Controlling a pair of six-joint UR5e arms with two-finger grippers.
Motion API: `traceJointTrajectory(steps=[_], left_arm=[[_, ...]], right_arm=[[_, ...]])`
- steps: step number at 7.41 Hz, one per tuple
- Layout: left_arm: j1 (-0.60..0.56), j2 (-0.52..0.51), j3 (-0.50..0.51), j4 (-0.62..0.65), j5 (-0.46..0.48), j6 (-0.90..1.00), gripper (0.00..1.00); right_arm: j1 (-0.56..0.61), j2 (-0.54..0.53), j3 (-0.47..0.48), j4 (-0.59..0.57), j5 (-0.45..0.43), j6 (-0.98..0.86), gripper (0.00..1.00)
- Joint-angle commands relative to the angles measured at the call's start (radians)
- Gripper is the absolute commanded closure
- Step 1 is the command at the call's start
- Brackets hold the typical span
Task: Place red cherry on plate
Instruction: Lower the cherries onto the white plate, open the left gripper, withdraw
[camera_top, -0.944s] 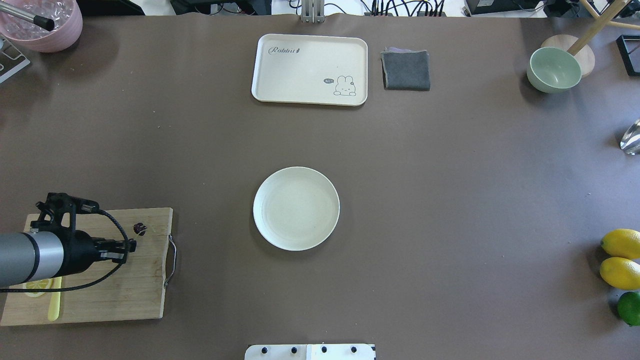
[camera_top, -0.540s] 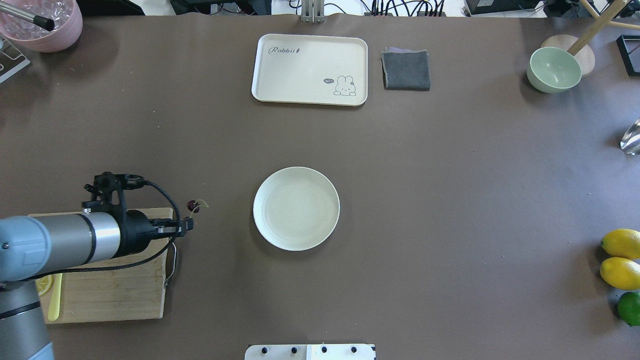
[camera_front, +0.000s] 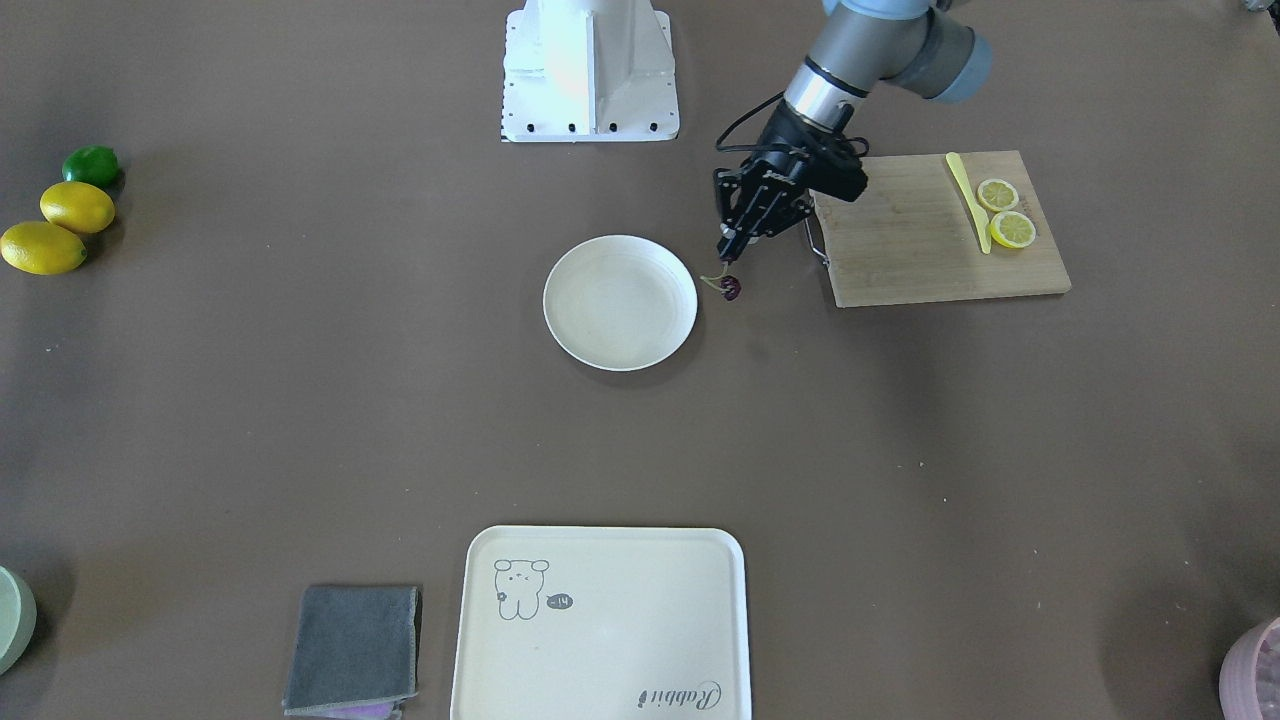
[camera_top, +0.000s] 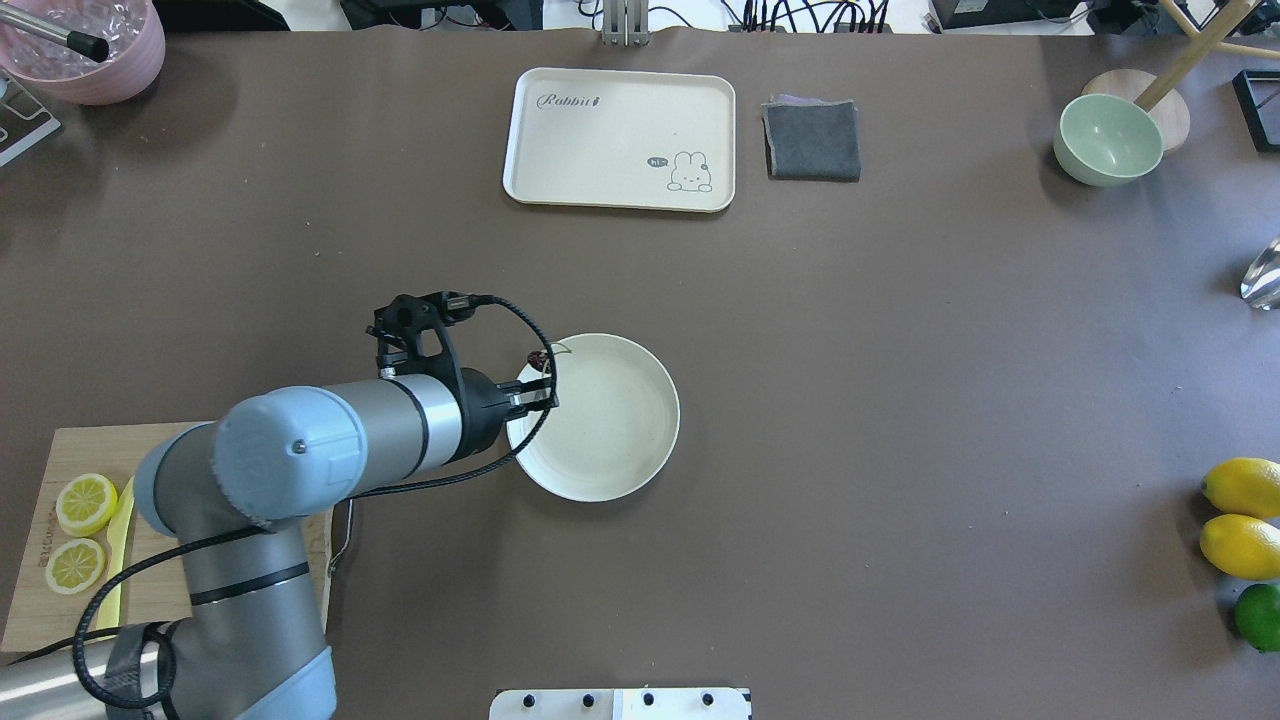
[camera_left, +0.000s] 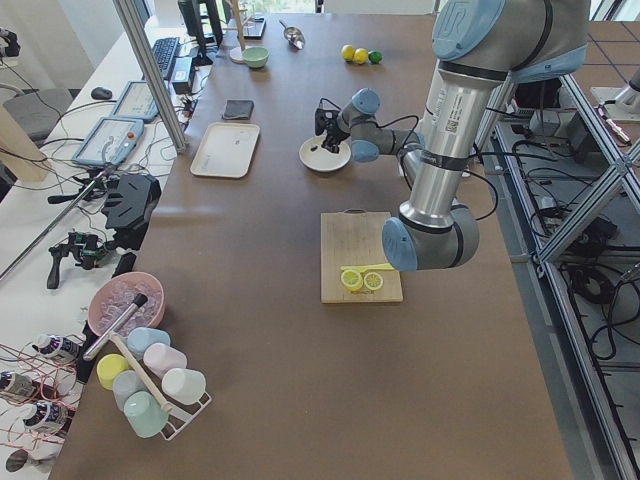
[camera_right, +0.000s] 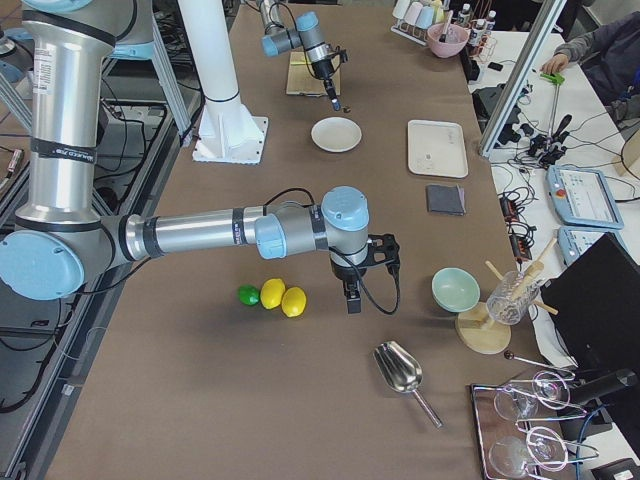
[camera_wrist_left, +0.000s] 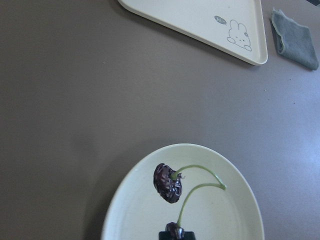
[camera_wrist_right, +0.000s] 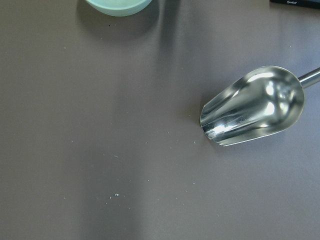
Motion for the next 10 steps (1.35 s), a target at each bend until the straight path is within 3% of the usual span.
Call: traceJointTrajectory(steps=[1, 2, 3, 5, 6, 8, 9, 10], left_arm=[[0.031, -0.034, 0.009, 0.039, 0.085, 0.001, 0.02], [0.006, 0.003, -0.009, 0.041, 0.072, 0.023, 0.02], [-0.049, 0.055, -0.043, 0.042, 0.0, 0.096, 0.01], [-0.26, 0.188, -0.102, 0.114, -0.234, 0.237, 0.02], [-0.366, 0.259, -0.112, 0.122, -0.334, 0.389, 0.01], [-0.672, 0.411, -0.095, 0.128, -0.634, 0.806, 0.02], [-0.809, 0.458, -0.081, 0.205, -0.733, 1.053, 0.02], [-0.918, 0.5, -0.058, 0.294, -0.763, 1.31, 0.02]], right_arm=[[0.0, -0.004, -0.001, 0.0, 0.0, 0.0, 0.0], [0.0, -0.013, 0.001, 0.0, -0.003, 0.0, 0.0], [0.0, -0.017, 0.001, 0.002, -0.004, 0.0, 0.0], [0.0, -0.019, -0.005, 0.002, -0.006, 0.0, 0.0], [0.0, -0.019, -0.005, 0.0, -0.006, 0.001, 0.0], [0.0, -0.019, -0.005, 0.002, -0.006, 0.0, 0.0], [0.0, -0.019, -0.005, 0.002, -0.006, 0.0, 0.0], [0.0, -0.022, -0.005, 0.0, -0.006, 0.0, 0.0]])
